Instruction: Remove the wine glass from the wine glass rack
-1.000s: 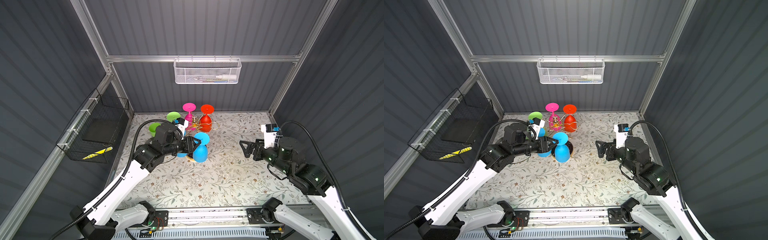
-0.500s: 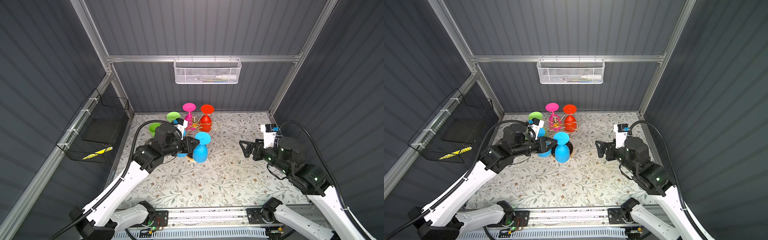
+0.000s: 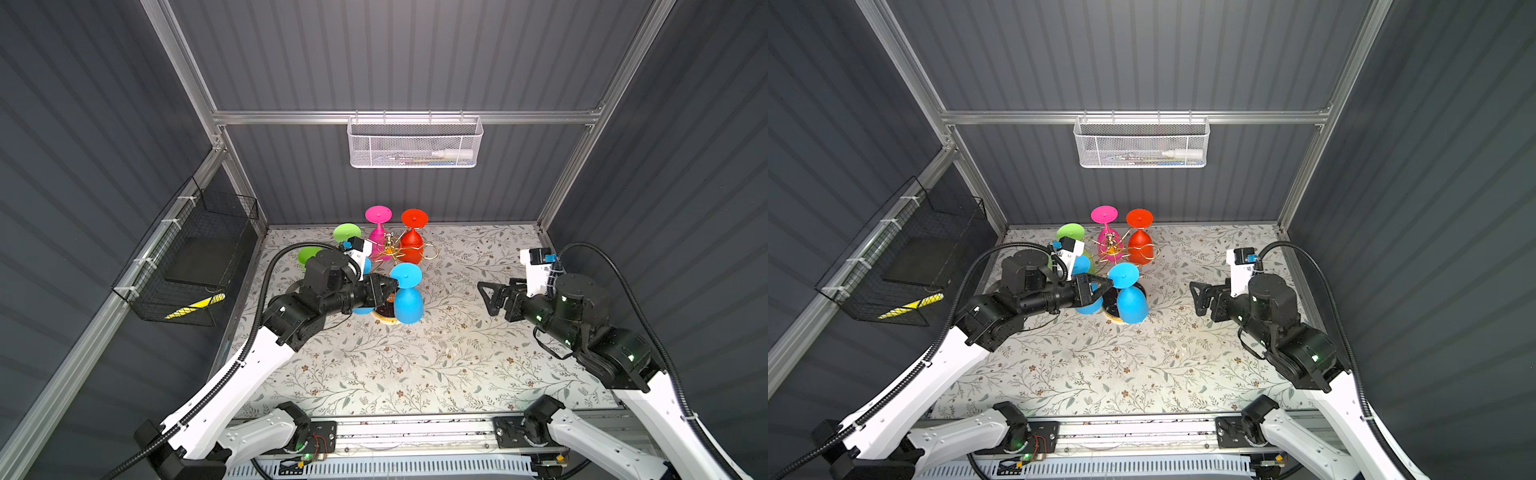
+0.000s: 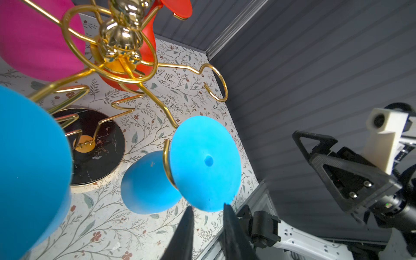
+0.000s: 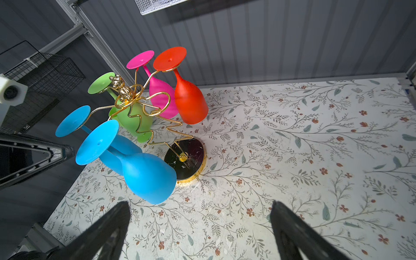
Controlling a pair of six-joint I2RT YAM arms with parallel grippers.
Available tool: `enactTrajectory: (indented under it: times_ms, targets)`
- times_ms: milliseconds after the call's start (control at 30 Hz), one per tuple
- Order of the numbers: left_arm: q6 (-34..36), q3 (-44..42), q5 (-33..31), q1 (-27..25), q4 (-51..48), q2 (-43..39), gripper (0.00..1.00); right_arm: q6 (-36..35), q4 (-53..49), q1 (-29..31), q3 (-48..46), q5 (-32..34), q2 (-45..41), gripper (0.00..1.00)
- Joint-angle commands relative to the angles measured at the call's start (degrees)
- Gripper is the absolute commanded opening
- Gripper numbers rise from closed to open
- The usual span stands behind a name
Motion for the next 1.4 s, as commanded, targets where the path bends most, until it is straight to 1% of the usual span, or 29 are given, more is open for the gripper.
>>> enactTrajectory:
  times_ms: [0, 33, 200, 400, 567, 633, 733, 833, 933, 1200, 1233, 1300, 1367]
  targets:
    - [-0.46, -0.33, -0.19, -0.26, 0.34, -0.99, 0.48, 0.18, 1.2, -0.28, -0.4, -1.46, 0.47, 0.99]
    - [-0.52, -0.33, -0.2, -0.29, 0.19, -0.86, 0.51, 0.32, 1.2, -0.28, -0.4, -1.68, 0.62, 0.99]
    - [-0.4, -0.26, -0.02, -0.3, -0.03, 0.58, 0.59, 0.45, 1.34, -0.29, -0.48, -2.2, 0.75, 0.99]
    - [-1.58, -1.58, 1.9, -0.31, 4.58, 2.52, 0.6, 0.79, 1.27, -0.29, -0.7, -2.38, 0.6, 0.99]
    - [-2.27, -2.26, 1.84, -0.3, 6.61, 3.08, 0.59, 1.03, 1.28, -0.3, -1.1, -2.39, 0.2, 0.99]
    - [-2.4, -2.42, 1.59, -0.31, 6.51, 2.94, 0.56, 1.01, 1.26, -0.32, -1.21, -2.31, 0.14, 0.99]
    - [-2.61, -2.91, 0.76, -0.31, 6.16, 1.95, 0.48, 0.98, 1.23, -0.31, -1.28, -2.18, 0.14, 0.99]
    - [-2.96, -3.63, -0.43, -0.3, 5.89, 0.54, 0.37, 0.94, 1.46, -0.33, -1.36, -2.1, 0.14, 0.99]
    - [-3.38, -3.91, -0.99, -0.3, 5.76, -0.39, 0.32, 0.93, 1.57, -0.3, -1.47, -2.01, 0.14, 0.99]
    - [-4.11, -4.22, -1.35, -0.3, 5.82, -1.24, 0.22, 0.9, 1.74, -0.32, -1.41, -2.06, 0.16, 0.99]
    - [-4.25, -4.33, -1.36, -0.31, 5.91, -1.26, 0.24, 0.99, 1.65, -0.3, -1.45, -2.11, 0.05, 0.99]
    - [-4.07, -4.24, -1.03, -0.3, 5.89, -0.96, 0.44, 0.98, 1.55, -0.29, -1.46, -2.12, -0.03, 0.99]
    - [-4.04, -4.38, -0.93, -0.31, 5.83, -0.59, 0.51, 0.95, 1.51, -0.29, -1.49, -2.08, -0.12, 0.99]
